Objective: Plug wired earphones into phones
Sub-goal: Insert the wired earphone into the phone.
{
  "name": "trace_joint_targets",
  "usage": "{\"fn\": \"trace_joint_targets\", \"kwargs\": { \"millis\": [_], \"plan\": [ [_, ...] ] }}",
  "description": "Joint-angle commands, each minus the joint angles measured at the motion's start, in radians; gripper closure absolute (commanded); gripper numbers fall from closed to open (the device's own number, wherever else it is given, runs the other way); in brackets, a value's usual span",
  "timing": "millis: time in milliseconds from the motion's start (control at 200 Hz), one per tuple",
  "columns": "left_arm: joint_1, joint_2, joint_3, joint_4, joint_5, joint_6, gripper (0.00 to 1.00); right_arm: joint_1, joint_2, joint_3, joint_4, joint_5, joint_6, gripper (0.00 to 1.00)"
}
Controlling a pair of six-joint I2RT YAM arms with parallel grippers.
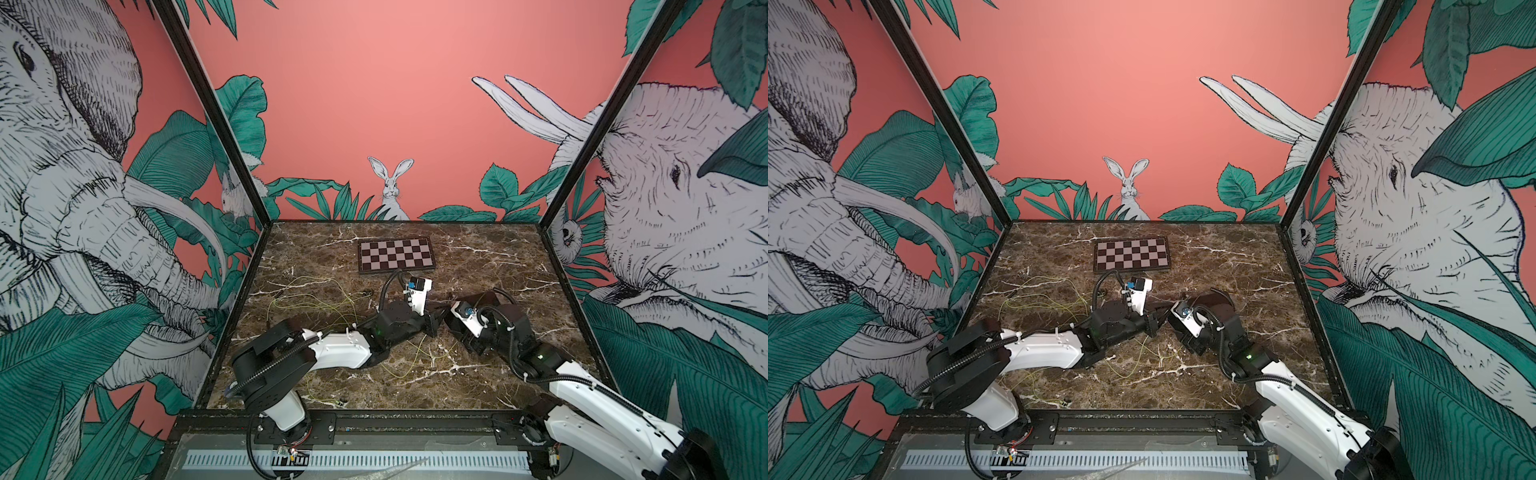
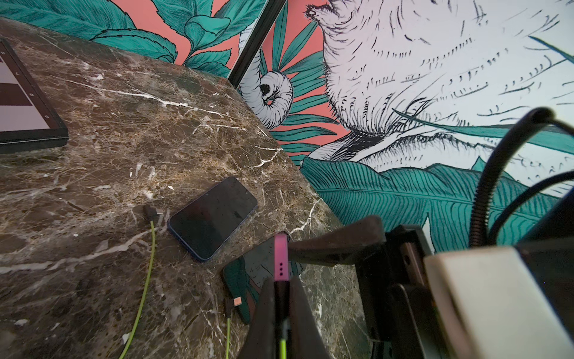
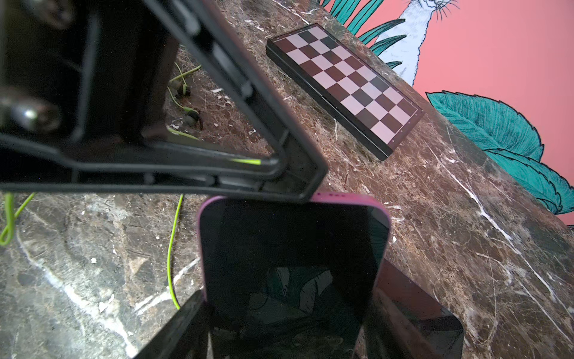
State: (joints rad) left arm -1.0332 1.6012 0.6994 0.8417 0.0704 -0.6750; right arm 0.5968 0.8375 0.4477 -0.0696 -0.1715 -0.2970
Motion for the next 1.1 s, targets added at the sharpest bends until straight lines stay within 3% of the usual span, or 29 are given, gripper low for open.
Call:
{"fn": "trace_joint_targets", "kwargs": {
  "millis": [0,75,235,500,865,1095],
  "plan": [
    [-0.016,-0.034,-0.017,-0.134,0.018,0.040,1.00,0.011,-0.053,0.048,0.161,-0.014,-0.015,0.41],
    [-0.016,-0.064,-0.001,-0.186,0.020,0.064,1.00,0.011,-0.067,0.056,0.093,0.007,-0.040,0.41],
    [-0.016,-0.109,0.016,-0.237,0.041,0.102,0.79,0.011,-0.088,0.073,-0.043,0.057,-0.080,0.41],
    [-0.016,-0.136,0.017,-0.244,0.051,0.110,0.64,0.011,-0.086,0.077,-0.123,0.116,-0.108,0.41],
    [-0.014,-0.193,0.030,-0.275,-0.014,0.162,0.64,0.011,-0.080,0.123,-0.222,0.060,-0.178,0.42],
    [-0.005,-0.273,-0.006,-0.312,-0.120,0.206,0.62,0.011,-0.043,0.235,-0.538,0.041,-0.348,0.42]
  ]
}}
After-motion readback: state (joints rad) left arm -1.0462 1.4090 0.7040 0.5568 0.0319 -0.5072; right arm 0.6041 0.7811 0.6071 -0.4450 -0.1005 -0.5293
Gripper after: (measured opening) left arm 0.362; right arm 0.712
